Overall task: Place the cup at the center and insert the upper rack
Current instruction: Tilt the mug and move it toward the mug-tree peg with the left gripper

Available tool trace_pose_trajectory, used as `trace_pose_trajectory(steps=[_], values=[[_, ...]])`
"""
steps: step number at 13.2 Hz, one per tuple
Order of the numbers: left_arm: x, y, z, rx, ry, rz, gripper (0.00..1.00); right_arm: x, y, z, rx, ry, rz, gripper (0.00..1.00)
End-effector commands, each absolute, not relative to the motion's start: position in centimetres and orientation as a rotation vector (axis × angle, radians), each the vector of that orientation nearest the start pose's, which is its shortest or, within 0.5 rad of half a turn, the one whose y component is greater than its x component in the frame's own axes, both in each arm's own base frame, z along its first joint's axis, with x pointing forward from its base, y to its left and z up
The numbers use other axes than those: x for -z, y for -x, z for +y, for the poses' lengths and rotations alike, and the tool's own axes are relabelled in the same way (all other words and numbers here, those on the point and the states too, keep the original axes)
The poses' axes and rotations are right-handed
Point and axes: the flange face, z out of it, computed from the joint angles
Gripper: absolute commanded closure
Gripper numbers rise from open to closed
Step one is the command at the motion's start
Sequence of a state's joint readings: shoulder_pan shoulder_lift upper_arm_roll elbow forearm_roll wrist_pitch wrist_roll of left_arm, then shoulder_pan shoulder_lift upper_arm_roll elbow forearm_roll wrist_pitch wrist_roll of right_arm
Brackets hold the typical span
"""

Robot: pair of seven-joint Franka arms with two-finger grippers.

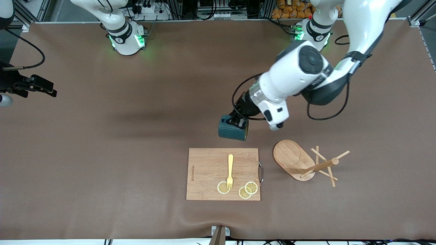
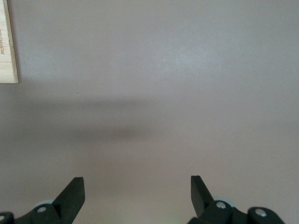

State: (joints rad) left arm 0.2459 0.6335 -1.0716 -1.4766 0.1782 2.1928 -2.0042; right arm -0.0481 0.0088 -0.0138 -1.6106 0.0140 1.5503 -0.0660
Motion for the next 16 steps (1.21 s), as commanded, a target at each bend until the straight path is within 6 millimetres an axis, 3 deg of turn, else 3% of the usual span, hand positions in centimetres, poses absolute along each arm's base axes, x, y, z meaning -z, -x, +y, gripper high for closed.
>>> trace_pose_trajectory(steps=[1,7,16], values=[[-50.1,-59.6,-35.5,-0.636,2.842,-2.17,1.0,-60.3,-55.3,-3.0,-0.104,3.124,-0.005,0.0],[-49.5,-62.8,-27.6,-0.823,2.856,-2.205,1.0,-61.1,-55.4,-3.1,-0.078,3.125,-0.015,0.0],[-47.1,-65.1,-16.9,-1.233,2.906,-2.081,1.0,-60.8,-55.4,-2.8,-0.088,3.125,-0.007,0.0]])
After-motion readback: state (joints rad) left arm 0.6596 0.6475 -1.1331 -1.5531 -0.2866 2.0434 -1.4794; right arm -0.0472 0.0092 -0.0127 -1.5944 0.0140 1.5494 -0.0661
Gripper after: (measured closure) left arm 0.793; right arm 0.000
